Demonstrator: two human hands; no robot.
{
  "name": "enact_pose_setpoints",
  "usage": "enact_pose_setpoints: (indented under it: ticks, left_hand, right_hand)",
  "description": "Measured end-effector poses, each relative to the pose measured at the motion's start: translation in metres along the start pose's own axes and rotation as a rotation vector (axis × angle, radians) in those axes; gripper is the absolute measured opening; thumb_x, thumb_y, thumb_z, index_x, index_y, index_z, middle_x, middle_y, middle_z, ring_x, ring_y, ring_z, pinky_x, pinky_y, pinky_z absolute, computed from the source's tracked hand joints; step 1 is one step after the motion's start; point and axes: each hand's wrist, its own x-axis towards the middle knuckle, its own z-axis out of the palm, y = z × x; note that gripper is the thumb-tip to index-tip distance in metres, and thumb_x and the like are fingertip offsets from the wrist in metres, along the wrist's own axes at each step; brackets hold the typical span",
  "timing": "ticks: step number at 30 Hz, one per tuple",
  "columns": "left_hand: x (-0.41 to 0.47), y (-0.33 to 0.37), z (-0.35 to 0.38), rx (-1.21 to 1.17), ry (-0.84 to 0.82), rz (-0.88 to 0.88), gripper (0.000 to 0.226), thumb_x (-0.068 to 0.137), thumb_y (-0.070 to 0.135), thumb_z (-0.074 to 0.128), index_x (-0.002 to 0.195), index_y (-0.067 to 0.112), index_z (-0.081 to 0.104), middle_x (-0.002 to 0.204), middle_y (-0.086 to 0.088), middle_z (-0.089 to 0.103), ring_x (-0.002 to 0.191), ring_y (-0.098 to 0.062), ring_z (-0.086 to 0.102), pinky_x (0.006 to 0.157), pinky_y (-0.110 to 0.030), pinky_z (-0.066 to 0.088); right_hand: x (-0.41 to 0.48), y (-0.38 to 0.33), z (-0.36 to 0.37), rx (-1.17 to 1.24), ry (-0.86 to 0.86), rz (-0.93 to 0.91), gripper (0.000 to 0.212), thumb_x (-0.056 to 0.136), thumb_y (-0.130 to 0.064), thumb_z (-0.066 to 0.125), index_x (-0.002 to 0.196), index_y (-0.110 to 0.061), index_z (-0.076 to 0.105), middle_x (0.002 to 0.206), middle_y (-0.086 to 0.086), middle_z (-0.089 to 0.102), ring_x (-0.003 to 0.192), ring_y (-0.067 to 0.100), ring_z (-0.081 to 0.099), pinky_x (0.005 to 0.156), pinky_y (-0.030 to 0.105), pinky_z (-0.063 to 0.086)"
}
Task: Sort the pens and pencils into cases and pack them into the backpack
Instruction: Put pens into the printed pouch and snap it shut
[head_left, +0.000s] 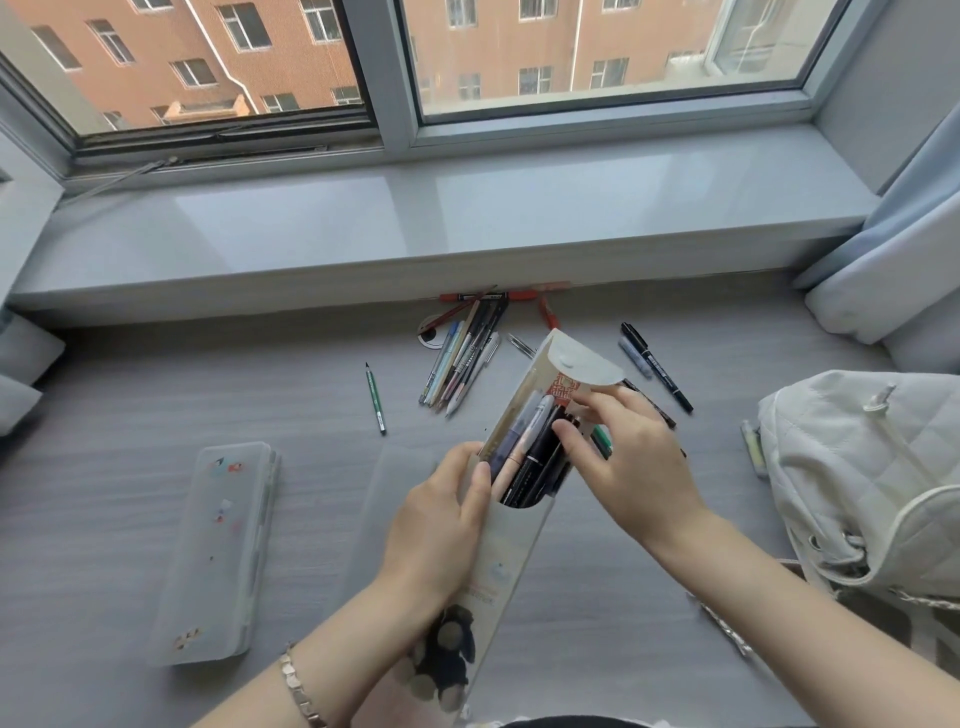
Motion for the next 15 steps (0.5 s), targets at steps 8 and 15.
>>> enact_pose_setpoints:
  ticks: [8, 15]
  left_hand:
    - [-0.002, -0.003, 0.002, 0.058, -0.066, 0.015, 0.022, 0.093, 0.042, 0.036, 0.112, 0.044, 0.049, 0.09, 0.009, 0.069, 0.088, -0.015, 0.061, 0.069, -0.028, 0.043]
    - [-0.004, -0.005, 0.002, 0.077, -0.06, 0.03, 0.027, 0.093, 0.042, 0.036, 0.117, 0.041, 0.048, 0.096, 0.008, 0.069, 0.093, -0.017, 0.06, 0.071, -0.028, 0.042]
  right_hand:
    - [0.022, -0.007, -0.003, 0.092, -0.017, 0.054, 0.028, 0.089, -0.016, 0.056, 0.116, -0.009, 0.062, 0.113, 0.006, 0.065, 0.107, 0.02, 0.056, 0.089, 0.015, 0.034]
    - [0.034, -0.012, 0.007, 0.512, -0.063, 0.35, 0.019, 0.08, -0.008, 0.067, 0.094, -0.017, 0.058, 0.082, -0.005, 0.066, 0.078, 0.0, 0.061, 0.065, 0.002, 0.045]
